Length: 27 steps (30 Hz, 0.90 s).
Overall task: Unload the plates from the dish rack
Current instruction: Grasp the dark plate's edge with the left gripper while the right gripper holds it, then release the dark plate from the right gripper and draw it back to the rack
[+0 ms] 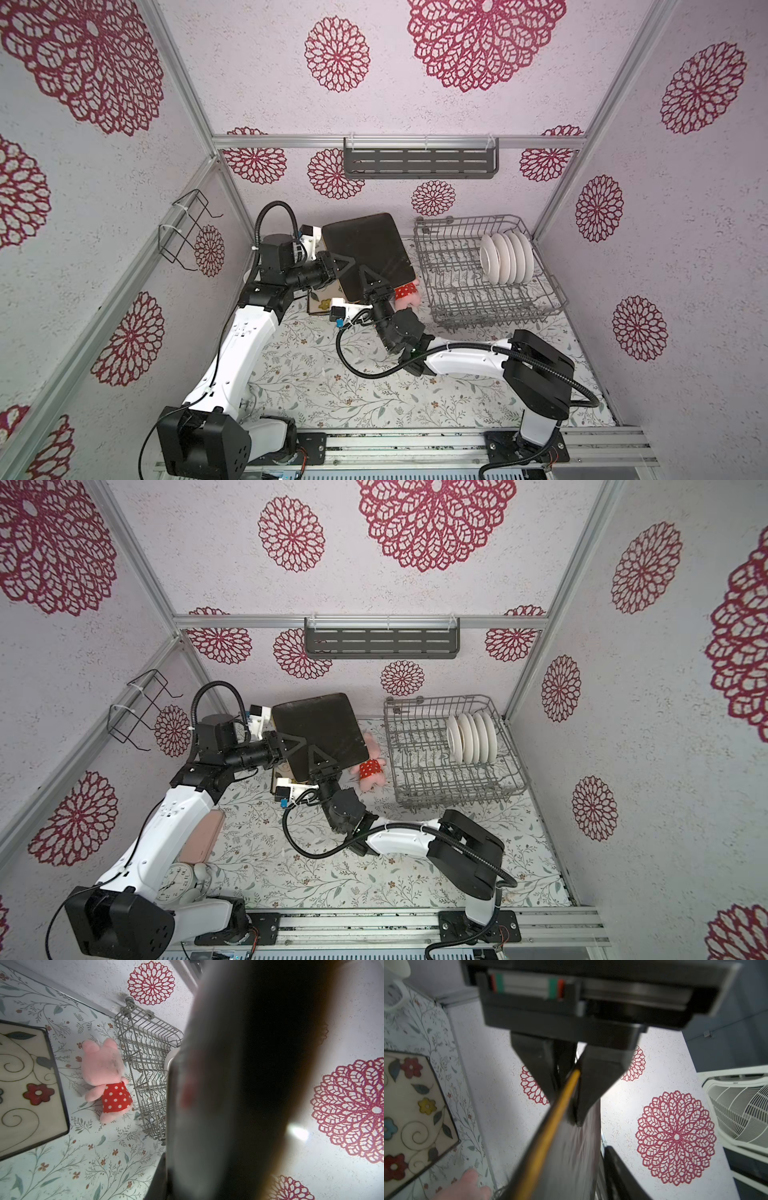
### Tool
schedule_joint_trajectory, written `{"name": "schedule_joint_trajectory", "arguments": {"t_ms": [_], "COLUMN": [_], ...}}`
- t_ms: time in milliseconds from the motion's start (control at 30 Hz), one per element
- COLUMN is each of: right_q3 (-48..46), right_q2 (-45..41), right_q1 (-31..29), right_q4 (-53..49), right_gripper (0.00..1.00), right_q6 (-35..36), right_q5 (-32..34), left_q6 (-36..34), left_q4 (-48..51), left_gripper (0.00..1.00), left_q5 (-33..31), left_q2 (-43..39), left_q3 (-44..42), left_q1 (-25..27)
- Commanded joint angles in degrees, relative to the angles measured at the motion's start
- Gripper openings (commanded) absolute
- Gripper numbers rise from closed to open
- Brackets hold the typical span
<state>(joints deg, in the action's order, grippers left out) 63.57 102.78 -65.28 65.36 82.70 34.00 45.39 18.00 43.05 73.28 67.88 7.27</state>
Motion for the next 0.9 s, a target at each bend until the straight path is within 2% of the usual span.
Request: {"name": "schedule_joint_trajectory", "arguments": {"t_ms": [0, 167, 267, 433, 567, 867], "right_q3": [2.34, -1.15, -1.92, -1.34, 4.87, 11.89], "right_q2": [-6.91, -13.02, -16.96, -24.09, -25.85, -23.19], "right_q1": [-0.65, -0.05, 1.07, 6.40, 13.28, 26.82], "right_q4": [3.74, -12.34, -23.83, -39.59, -53.94, -66.12], "right_gripper": [0.65, 0.80, 0.88, 0.90, 0.91, 0.89], "right_q6": [-6.07, -15.43, -23.39, -40.07, -54.60, -74.31], "right_q5": [-3.77, -11.40, -17.71, -30.43, -34.94, -45.26], "left_q6": [-4.69, -6.23, -8.01, -12.49, -16.20, -26.68], "left_q4": [-4.14, -3.11, -1.55, 2.89, 6.31, 14.97], "left_gripper": [0.00, 0.00, 0.00, 0.00, 0.00, 0.00], "left_q5": [1.25, 1.59, 1.78, 3.03, 4.10, 6.96], "left_q2": [-0.33, 0.44, 1.19, 3.59, 6.44, 14.67], "left_q3": [1.50, 2.91, 4.14, 7.18, 9.13, 15.71], "left_q1": [-1.29, -3.55, -5.25, -8.99, -11.45, -13.59]}}
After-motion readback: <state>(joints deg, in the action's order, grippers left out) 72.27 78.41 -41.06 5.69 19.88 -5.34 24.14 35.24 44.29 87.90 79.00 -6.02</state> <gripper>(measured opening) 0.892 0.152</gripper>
